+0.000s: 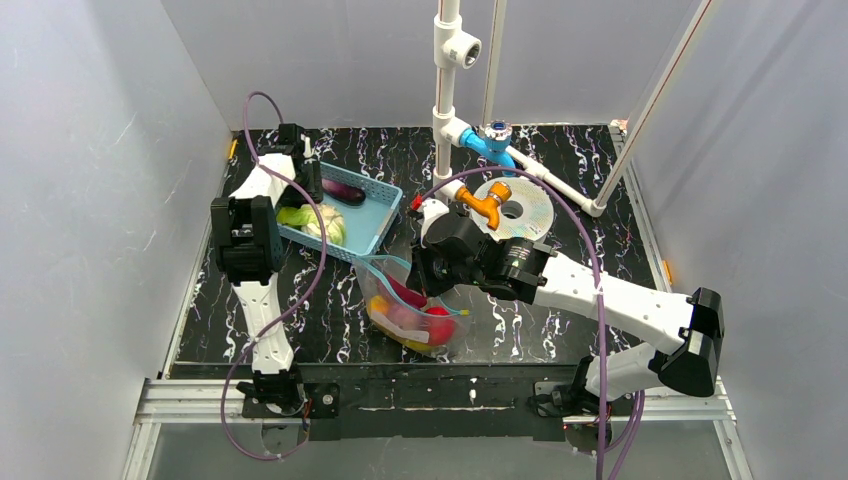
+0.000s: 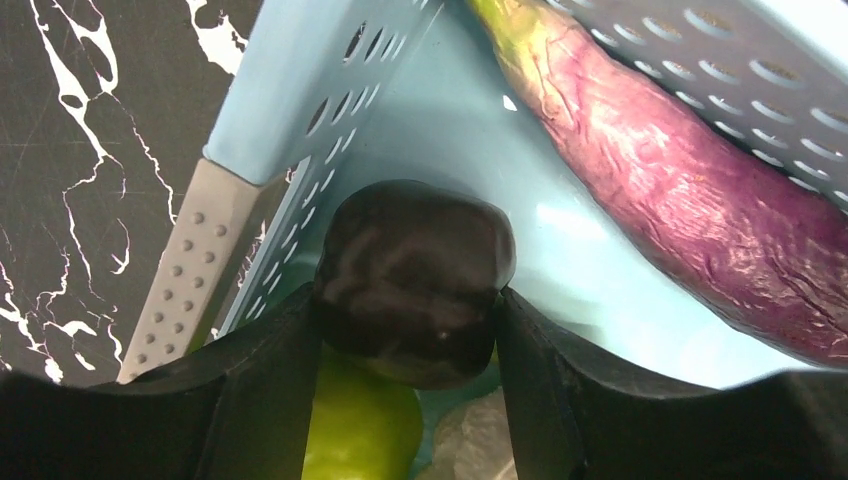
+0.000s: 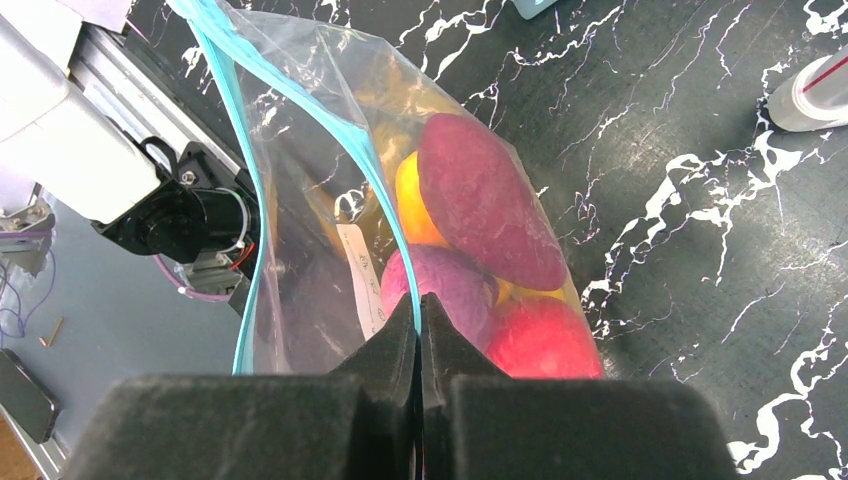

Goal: Place the food in the zip-top bag and seal the zipper
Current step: Pick up the fake vegetable from the bin.

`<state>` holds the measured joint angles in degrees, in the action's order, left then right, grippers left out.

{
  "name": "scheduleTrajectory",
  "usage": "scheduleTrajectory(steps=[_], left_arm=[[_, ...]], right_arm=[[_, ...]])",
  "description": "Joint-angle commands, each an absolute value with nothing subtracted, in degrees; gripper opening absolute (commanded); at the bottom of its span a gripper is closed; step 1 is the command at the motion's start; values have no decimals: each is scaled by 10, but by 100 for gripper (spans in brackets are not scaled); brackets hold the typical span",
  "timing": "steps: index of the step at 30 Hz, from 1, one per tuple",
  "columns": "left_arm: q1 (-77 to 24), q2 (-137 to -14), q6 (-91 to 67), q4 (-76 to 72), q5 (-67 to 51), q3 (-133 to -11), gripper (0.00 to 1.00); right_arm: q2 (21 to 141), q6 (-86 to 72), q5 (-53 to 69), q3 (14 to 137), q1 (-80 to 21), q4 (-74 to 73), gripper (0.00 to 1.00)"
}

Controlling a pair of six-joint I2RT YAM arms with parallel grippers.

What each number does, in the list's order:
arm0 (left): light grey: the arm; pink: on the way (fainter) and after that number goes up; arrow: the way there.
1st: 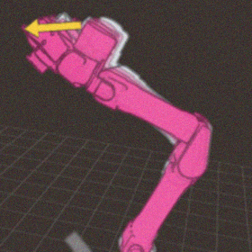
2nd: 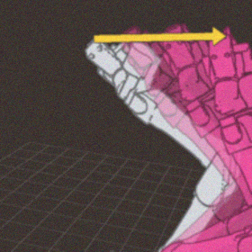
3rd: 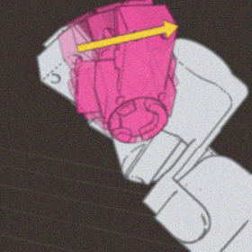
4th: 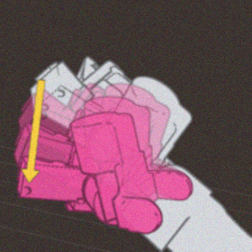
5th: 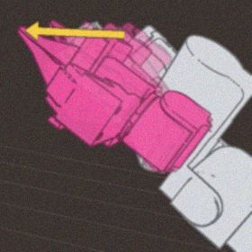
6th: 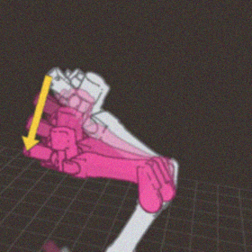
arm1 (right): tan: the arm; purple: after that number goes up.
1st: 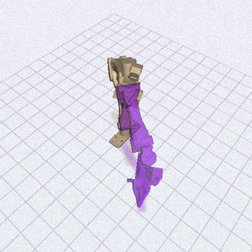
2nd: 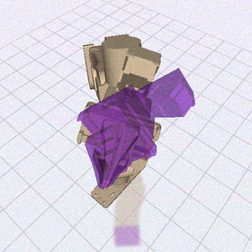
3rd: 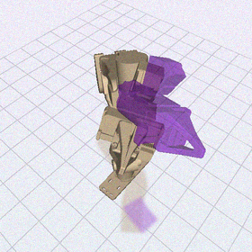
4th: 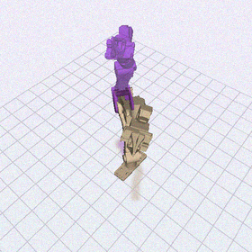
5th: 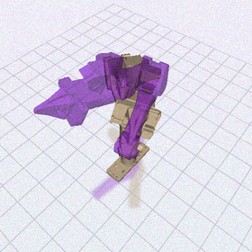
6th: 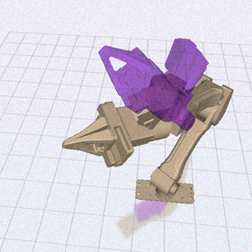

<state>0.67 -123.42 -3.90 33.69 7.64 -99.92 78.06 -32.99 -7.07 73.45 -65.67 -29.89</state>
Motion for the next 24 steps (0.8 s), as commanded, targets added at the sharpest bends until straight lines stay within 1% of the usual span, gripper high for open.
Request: scheduleTrajectory(steps=[1, 7, 24], left_arm=[[9, -1201, -35, 363, 84, -999, 26], [10, -1155, -40, 346, 84, -978, 19], [9, -1056, -57, 333, 51, -940, 11]], right_arm=[[780, -334, -62, 752, -657, -284, 1], [782, -334, -62, 754, -657, -286, 1], [800, -333, -63, 773, -657, -294, 1]])
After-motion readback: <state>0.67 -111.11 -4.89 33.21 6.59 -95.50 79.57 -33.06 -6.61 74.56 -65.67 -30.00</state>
